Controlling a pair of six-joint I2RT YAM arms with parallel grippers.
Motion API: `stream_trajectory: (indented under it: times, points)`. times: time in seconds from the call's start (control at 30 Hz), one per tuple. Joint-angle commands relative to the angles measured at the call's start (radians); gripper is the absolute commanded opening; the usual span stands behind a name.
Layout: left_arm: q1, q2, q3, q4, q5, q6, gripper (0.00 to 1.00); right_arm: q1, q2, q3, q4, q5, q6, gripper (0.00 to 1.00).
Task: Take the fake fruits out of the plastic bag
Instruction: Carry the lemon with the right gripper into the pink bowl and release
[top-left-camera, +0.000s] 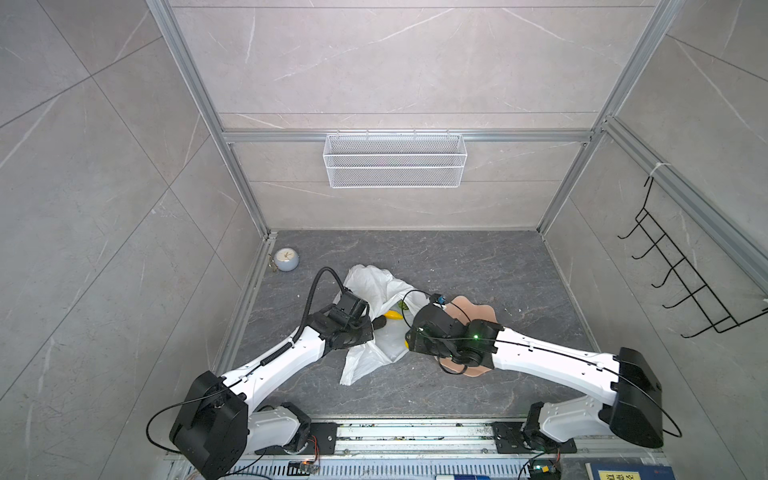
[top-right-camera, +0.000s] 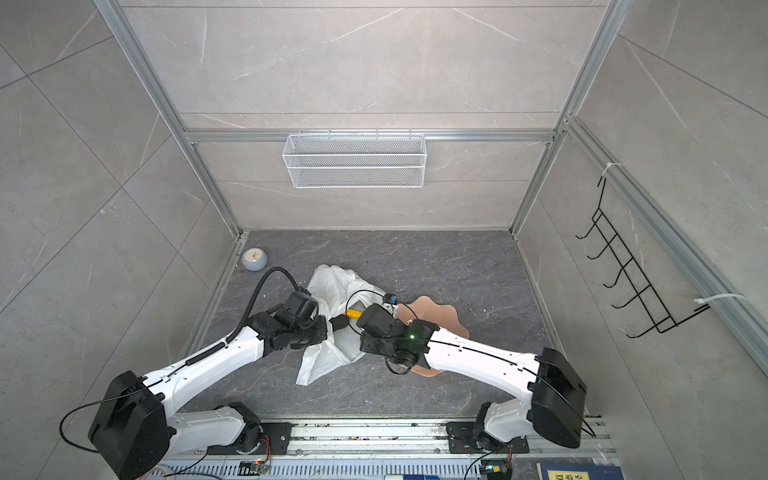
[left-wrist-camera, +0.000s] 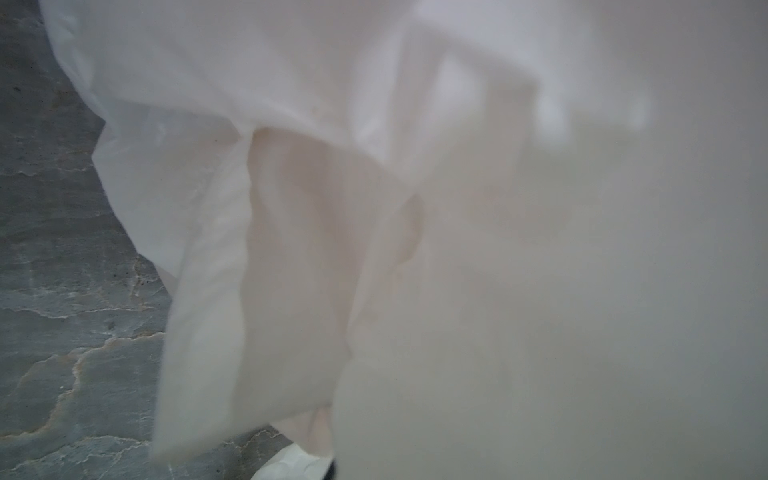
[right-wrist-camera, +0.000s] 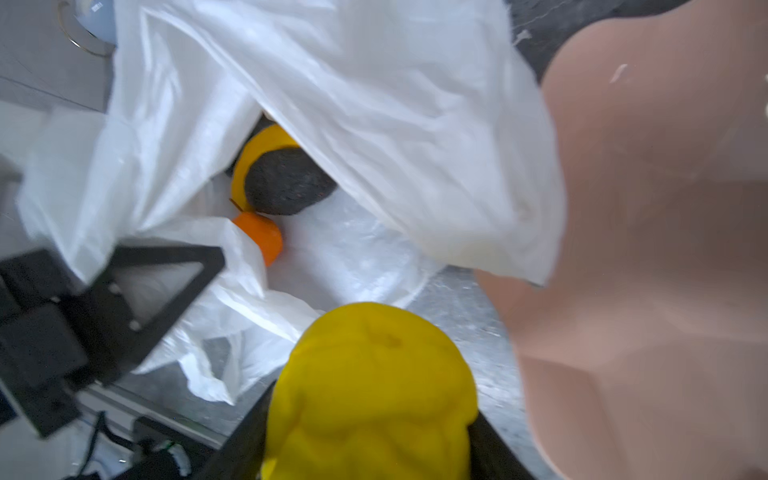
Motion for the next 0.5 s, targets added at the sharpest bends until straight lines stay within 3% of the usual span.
stream_trajectory:
  times: [0.0,0.27,0.47]
  points:
    - [-0.003,-0.013,0.001,-0.012,-0.012,-0.006,0.0,-0.026,-0.104,-0.035,-0.135,0.086,-0.114,0.56]
    - [-0.003,-0.01,0.006,-0.03,-0.03,-0.004,0.0,-0.294,-0.246,-0.123,-0.195,0.062,-0.215,0.57]
    - [-0.004,-0.017,0.009,-0.042,-0.035,-0.004,0.0,-0.446,-0.118,-0.065,-0.218,-0.026,-0.296,0.57]
